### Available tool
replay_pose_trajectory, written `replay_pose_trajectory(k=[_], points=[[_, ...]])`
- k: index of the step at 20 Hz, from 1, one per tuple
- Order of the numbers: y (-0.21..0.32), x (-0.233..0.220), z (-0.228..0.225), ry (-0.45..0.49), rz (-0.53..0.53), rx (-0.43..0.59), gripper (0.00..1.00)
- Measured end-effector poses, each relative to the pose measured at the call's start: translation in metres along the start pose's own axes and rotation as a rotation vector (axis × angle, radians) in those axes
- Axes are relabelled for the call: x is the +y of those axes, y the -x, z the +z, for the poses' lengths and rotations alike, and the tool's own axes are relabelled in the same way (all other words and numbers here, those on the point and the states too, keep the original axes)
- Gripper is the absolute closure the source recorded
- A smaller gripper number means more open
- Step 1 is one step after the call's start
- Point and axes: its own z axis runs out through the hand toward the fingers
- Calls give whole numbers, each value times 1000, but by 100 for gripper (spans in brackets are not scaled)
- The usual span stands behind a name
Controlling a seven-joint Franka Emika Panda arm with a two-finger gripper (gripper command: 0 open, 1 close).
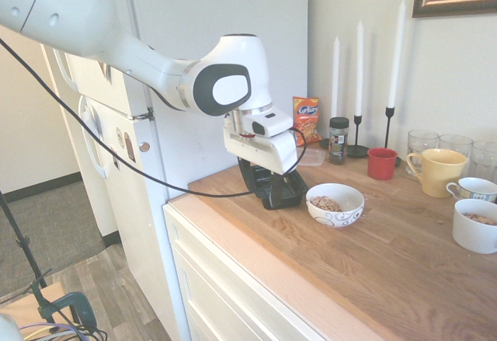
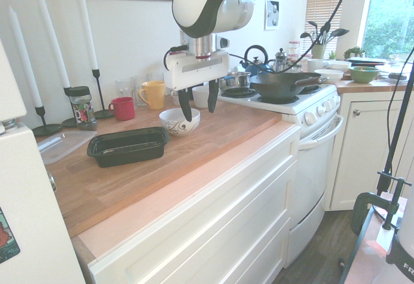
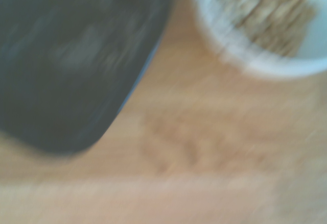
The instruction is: Pour the cereal into the box
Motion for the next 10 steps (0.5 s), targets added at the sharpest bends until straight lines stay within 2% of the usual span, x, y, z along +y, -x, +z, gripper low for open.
replay_pose_trajectory(k=[4, 10], points=[[-60, -14, -11, -5, 49, 11, 0], [-147, -13, -13, -43, 114, -59, 0]])
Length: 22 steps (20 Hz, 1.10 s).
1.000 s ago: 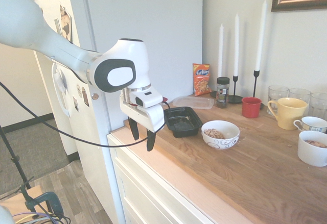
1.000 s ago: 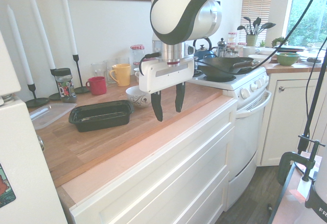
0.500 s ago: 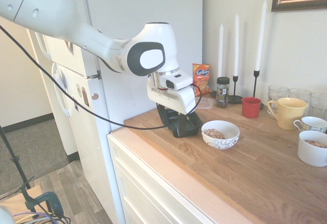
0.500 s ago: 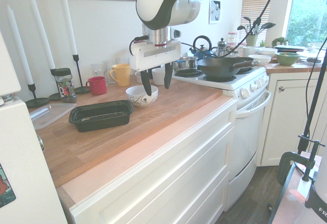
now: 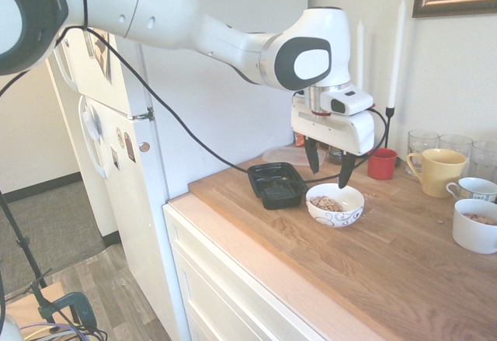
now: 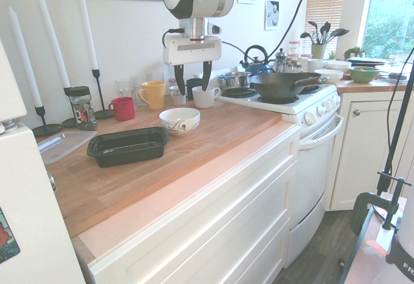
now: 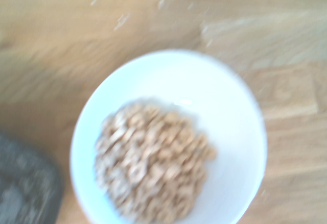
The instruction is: Pour the cereal into the box
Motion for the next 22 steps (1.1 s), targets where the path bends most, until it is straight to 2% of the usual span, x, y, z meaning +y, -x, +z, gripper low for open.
replay_pose_trajectory(k=[14, 22], points=[[-79, -2, 77, -33, 93, -111, 0], [-81, -11, 109, -96, 128, -194, 0]])
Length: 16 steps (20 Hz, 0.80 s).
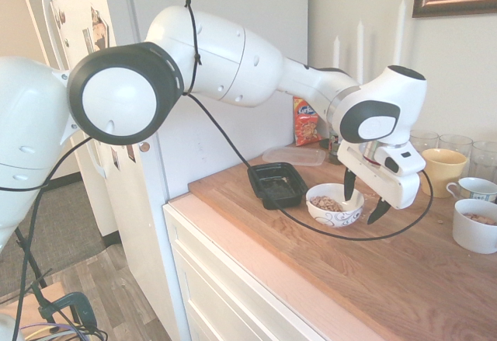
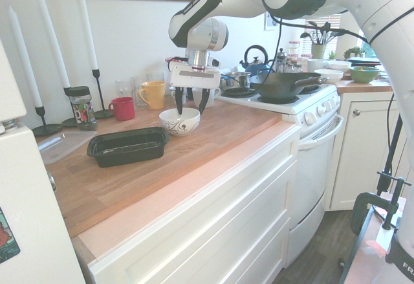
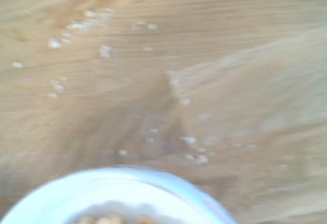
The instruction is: Pour the cereal into the box
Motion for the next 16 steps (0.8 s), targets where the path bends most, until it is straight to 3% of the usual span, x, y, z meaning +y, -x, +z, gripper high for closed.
replay_pose_trajectory(k=[4, 5, 16], points=[[-4, 4, 16, -17, 8, -46, 0], [-4, 5, 21, -17, 5, -54, 100], [-5, 6, 33, -26, -6, -84, 100]])
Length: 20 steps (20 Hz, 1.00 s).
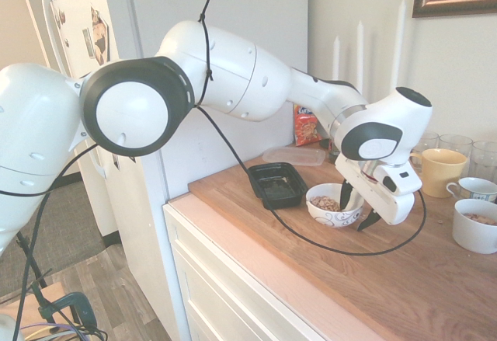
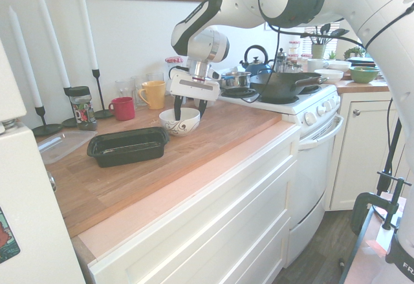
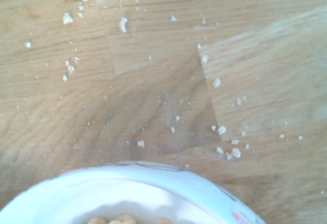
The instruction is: Pour the cereal into the box
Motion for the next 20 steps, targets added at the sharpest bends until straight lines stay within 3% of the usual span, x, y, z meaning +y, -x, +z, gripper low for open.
replay_pose_trajectory(k=[20], points=[[4, -4, 4, 0, -7, -16, 100]])
